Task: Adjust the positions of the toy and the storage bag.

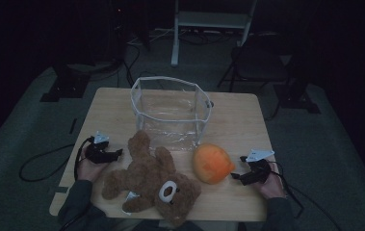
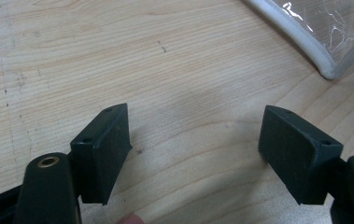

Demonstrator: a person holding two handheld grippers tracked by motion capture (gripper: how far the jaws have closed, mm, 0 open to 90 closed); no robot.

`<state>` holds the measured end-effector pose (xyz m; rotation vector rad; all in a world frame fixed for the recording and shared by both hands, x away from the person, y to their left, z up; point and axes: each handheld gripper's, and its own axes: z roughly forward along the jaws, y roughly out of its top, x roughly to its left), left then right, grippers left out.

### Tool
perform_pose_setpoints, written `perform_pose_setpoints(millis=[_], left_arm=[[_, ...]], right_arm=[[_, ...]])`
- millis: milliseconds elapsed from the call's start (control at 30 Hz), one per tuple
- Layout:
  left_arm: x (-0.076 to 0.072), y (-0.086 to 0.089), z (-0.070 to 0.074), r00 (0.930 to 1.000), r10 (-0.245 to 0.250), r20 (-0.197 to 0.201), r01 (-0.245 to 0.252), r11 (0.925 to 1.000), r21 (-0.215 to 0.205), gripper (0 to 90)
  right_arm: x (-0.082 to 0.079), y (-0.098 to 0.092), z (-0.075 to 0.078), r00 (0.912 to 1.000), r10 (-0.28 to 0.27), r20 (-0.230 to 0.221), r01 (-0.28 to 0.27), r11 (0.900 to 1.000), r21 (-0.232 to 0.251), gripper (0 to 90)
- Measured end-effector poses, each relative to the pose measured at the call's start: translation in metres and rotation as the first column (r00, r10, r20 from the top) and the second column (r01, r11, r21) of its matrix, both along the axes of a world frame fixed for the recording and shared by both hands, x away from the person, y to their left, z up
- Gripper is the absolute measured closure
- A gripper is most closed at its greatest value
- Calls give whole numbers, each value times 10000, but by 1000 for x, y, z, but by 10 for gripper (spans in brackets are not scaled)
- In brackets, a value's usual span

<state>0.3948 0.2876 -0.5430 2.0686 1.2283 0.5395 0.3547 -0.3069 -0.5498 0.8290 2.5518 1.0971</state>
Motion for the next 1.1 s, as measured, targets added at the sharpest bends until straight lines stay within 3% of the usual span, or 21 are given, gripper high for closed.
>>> perform_pose_setpoints(millis=[267, 667, 900, 1100], left_arm=[[-2, 4, 2, 9998, -130, -149, 125, 9994, -312, 371], [-6, 3, 10, 9979, -647, 95, 654, 9929, -997, 390], [-10, 2, 19, 9959, -798, 426, 848, 9876, -1318, 388], [-17, -3, 39, 9873, -1146, 1103, 1314, 9786, -1586, 388]], right_arm=[[0, -3, 0, 9998, -195, 3, 195, 9998, 41, 139], [0, -4, 0, 9997, -262, 19, 262, 9997, 25, 139], [0, -4, 0, 9996, -268, 21, 268, 9996, 25, 139], [0, -4, 0, 9996, -272, 22, 272, 9996, 25, 139]])
